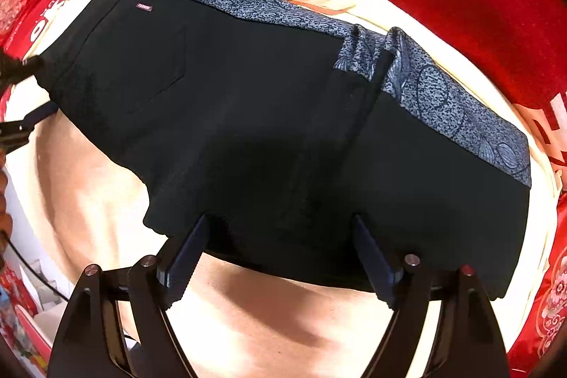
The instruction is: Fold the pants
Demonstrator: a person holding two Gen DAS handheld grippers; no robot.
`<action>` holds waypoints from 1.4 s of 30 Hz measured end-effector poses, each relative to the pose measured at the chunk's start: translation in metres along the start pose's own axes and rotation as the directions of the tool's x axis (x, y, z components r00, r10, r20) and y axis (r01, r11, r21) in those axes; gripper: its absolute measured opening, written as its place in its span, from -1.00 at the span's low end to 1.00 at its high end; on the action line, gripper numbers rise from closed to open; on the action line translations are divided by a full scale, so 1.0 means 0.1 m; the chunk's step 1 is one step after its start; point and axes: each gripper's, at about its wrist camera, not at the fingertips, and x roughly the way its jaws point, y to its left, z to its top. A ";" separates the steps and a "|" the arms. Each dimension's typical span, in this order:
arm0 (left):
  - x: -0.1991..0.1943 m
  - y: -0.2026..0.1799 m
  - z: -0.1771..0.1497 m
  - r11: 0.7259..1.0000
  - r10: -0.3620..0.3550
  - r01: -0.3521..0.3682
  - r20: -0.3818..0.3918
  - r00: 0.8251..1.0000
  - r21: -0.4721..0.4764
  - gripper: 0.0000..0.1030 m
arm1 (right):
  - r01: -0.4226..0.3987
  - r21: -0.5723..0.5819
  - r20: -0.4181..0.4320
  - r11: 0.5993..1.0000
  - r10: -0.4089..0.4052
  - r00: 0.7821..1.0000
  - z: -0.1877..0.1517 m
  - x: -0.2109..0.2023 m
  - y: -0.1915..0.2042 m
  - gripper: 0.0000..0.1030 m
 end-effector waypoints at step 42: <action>0.24 -1.40 -0.55 0.377 0.465 -0.651 0.473 0.748 0.659 -0.35 | -0.470 -0.186 -0.320 0.863 0.399 0.860 2.40 -0.53 1.79 0.73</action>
